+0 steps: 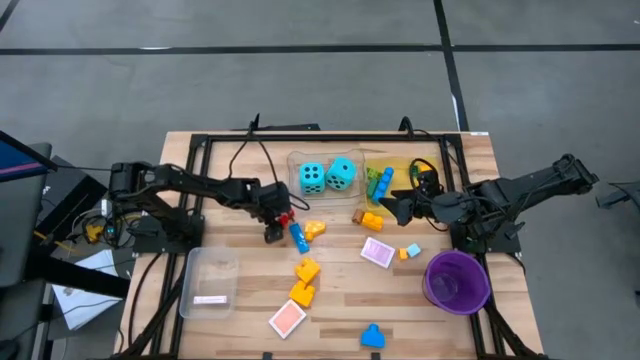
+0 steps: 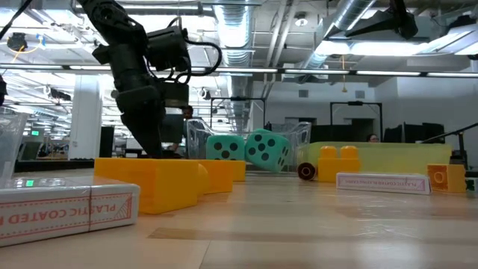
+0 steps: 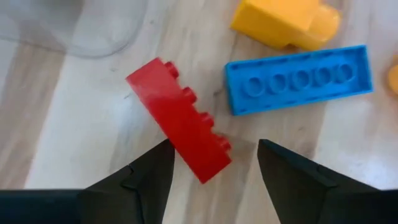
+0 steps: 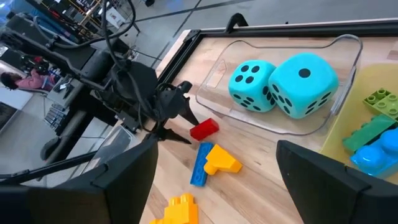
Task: Pick & Place Toys
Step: Put the red game piece into the yellow bin
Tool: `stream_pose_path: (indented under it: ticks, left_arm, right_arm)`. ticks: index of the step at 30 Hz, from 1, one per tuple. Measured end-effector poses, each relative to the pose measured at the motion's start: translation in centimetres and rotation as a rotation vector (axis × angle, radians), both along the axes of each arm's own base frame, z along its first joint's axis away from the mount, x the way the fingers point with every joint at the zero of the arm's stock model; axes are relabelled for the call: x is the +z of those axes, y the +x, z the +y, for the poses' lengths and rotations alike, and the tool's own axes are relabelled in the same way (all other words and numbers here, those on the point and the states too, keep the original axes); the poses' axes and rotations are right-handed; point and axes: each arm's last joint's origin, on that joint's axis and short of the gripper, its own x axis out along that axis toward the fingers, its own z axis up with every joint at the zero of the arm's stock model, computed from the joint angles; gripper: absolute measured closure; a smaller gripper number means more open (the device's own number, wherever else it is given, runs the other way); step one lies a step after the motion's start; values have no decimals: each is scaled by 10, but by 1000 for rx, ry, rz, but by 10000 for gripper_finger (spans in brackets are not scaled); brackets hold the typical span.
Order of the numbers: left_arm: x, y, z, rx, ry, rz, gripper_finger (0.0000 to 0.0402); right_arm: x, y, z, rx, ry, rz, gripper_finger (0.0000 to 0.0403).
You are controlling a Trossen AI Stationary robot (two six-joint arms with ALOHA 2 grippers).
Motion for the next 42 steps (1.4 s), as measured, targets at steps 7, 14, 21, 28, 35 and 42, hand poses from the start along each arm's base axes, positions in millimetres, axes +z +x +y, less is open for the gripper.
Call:
stream_pose_path:
  ticks: [7, 14, 21, 28, 35, 42]
  left_arm:
    - [0, 1, -9, 116, 112, 4, 162]
    - [-13, -8, -8, 283, 126, -8, 201]
    - [-24, -17, -12, 346, 84, -13, 284]
    - [-24, -17, -24, 291, 76, -25, 393]
    - [-12, -27, -37, 160, 104, 7, 340]
    - [7, -26, -35, 61, 242, -109, 229]
  right_arm:
    - [0, 0, 0, 1, 0, 0, 84]
    - [0, 0, 0, 2, -2, 2, 84]
    - [0, 0, 0, 3, -2, 2, 84]
    - [0, 0, 0, 3, -2, 2, 84]
    - [0, -1, 2, 16, -1, 3, 84]
    - [-2, 0, 7, 37, -7, 18, 84]
